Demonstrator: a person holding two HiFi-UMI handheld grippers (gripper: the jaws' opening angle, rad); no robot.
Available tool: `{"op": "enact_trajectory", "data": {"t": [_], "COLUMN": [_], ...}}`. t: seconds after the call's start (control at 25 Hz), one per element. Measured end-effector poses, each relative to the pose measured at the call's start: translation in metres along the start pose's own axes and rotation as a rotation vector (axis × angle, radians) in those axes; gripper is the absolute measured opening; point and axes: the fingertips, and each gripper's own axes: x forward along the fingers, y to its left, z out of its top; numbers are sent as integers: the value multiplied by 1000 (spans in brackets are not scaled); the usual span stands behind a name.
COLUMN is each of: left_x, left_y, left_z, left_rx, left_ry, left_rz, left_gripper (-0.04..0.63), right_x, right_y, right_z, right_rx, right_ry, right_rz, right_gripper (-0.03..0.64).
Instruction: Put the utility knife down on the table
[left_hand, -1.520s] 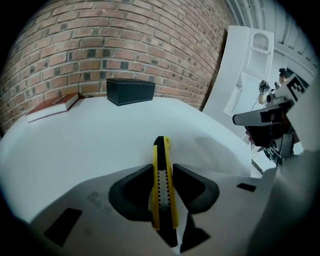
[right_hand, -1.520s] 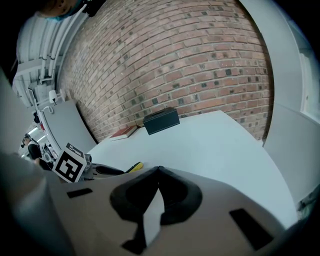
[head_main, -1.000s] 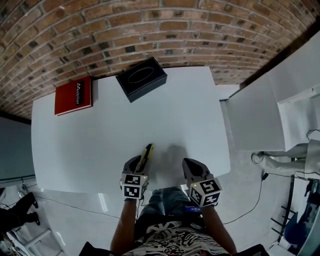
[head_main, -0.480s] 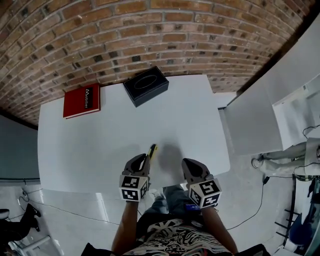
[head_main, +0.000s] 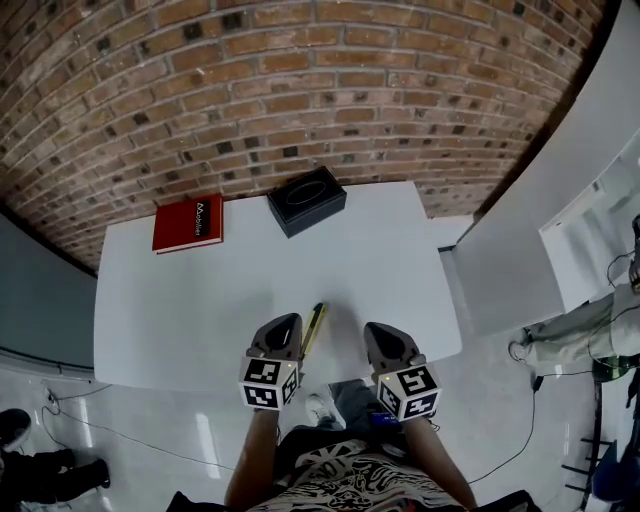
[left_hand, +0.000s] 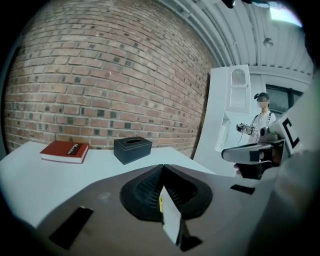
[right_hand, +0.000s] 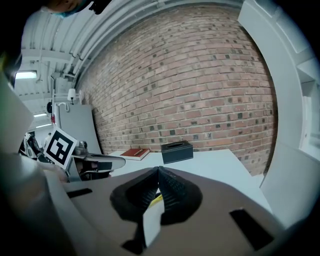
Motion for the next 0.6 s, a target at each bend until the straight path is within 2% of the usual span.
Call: {"op": "enact_trajectory", "data": {"t": [0.28, 0.44, 0.6], "left_x": [-26, -33, -36], "left_y": [-8, -9, -4], "left_z": [27, 35, 36], "left_rx": [-16, -3, -44], "left_ry": [-92, -113, -129], "left_rz": [-29, -23, -19], "left_gripper": [14, 14, 14], "right_x": [-11, -18, -21], "right_y": [6, 6, 5], "right_z": [20, 24, 23], "right_rx": [-39, -38, -35], "right_ry": [-87, -107, -113], "right_rz": [-58, -74, -82], "right_gripper": [0, 0, 0]}}
